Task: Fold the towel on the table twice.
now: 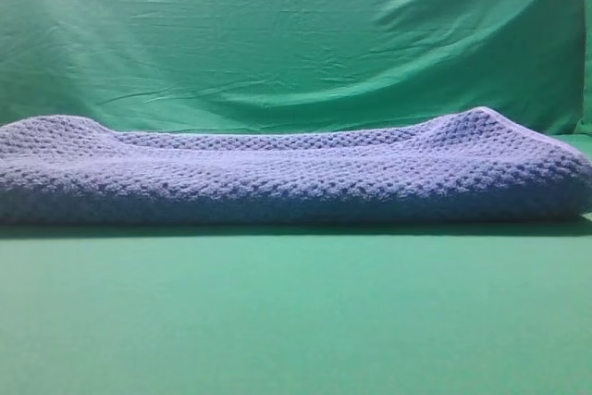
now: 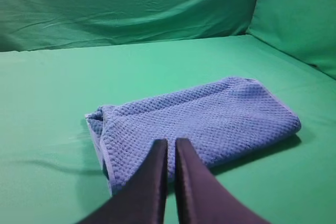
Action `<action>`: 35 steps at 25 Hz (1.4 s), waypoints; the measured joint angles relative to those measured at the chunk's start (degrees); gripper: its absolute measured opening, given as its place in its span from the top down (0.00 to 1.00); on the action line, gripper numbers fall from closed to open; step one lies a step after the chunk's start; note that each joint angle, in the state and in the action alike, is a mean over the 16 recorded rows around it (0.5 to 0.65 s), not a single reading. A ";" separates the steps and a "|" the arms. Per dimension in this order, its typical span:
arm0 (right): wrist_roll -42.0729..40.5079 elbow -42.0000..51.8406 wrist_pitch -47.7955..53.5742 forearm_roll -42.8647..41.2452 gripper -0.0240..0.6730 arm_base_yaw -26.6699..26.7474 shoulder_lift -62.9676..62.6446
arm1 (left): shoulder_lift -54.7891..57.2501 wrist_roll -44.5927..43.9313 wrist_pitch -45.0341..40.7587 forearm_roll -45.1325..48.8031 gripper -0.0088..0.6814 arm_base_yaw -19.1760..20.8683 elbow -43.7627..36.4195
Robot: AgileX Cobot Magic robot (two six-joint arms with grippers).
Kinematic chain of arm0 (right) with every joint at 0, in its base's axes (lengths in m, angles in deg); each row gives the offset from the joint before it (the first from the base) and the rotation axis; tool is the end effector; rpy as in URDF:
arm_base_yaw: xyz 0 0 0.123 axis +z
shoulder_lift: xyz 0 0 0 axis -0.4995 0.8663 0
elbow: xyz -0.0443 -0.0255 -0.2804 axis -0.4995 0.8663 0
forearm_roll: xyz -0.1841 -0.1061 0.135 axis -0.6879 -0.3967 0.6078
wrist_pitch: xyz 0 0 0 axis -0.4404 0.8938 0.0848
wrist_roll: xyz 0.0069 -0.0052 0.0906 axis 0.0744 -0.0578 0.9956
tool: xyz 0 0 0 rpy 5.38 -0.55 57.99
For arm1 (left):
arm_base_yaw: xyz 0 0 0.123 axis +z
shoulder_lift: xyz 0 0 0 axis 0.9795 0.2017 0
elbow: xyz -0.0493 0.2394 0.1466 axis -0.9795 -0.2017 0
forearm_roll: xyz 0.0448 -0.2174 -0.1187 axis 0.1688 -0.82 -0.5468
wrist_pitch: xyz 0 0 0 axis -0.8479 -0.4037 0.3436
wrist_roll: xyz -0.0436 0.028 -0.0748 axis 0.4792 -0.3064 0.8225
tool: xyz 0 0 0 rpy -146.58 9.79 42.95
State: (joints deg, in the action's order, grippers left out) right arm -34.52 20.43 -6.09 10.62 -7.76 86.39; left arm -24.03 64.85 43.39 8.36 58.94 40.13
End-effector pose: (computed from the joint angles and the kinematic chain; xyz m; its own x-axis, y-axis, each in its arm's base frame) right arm -0.0056 0.0036 0.3004 -0.2068 -0.0820 -0.9749 -0.4299 0.9028 0.0153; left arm 0.0036 -0.0181 0.2932 -0.1856 -0.0604 -0.9808 0.4723 0.8698 -0.1430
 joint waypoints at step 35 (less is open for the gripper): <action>0.03 25.45 -22.55 -4.61 0.97 -0.01 -0.01 | 0.00 -0.11 18.28 1.63 0.91 0.01 -23.29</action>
State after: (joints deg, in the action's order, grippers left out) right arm -34.49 45.88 -28.64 6.01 -7.76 86.38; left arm -24.03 64.74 61.67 9.99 58.95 16.84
